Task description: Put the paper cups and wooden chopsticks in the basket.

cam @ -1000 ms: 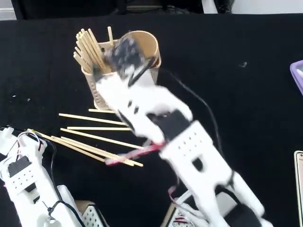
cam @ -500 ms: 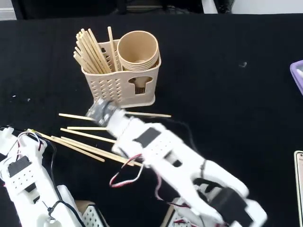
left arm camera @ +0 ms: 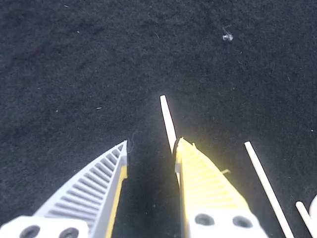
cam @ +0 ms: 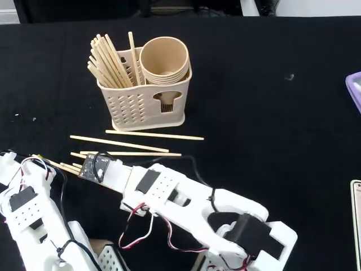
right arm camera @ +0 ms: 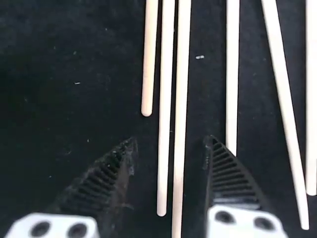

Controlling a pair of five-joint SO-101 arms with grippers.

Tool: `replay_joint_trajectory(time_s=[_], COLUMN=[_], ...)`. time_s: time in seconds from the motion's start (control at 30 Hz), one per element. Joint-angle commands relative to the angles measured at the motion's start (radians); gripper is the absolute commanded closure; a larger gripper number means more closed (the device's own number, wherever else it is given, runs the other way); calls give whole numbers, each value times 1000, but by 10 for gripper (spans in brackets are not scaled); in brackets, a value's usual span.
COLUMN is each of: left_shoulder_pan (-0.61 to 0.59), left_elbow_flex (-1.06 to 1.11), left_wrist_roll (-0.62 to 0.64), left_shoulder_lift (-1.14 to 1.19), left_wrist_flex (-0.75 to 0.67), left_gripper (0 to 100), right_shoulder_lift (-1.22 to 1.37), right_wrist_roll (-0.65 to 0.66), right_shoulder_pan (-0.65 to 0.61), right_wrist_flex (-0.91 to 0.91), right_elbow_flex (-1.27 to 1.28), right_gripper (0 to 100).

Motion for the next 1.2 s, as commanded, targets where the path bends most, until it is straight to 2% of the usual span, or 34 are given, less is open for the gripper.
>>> replay_joint_trajectory(time_s=[0.0,0.17,0.33,0.47,0.63,0.8,0.9,1.03,1.17], left_shoulder_pan=[-5,-5,-5,-5,-5,-5,-5,-5,-5], left_elbow_flex=[-8,-8,-8,-8,-8,-8,-8,-8,-8], left_wrist_roll=[6,6,6,6,6,6,6,6,6], left_shoulder_lift=[-17,-17,-17,-17,-17,-17,-17,-17,-17], left_wrist_flex=[-20,-20,-20,-20,-20,-20,-20,-20,-20], left_gripper=[841,841,841,841,841,841,841,841,841], right_shoulder_lift=[30,108,117,97,-111,-378,-530,-723,-823], right_wrist_roll=[35,66,69,68,69,69,69,61,60], right_shoulder_pan=[-12,8,43,92,167,192,215,226,232], right_wrist_flex=[-2,35,55,103,206,330,344,215,-140], right_elbow_flex=[-44,-97,-119,-127,-125,-125,-127,-131,-85], right_gripper=[790,810,986,988,988,988,988,988,987])
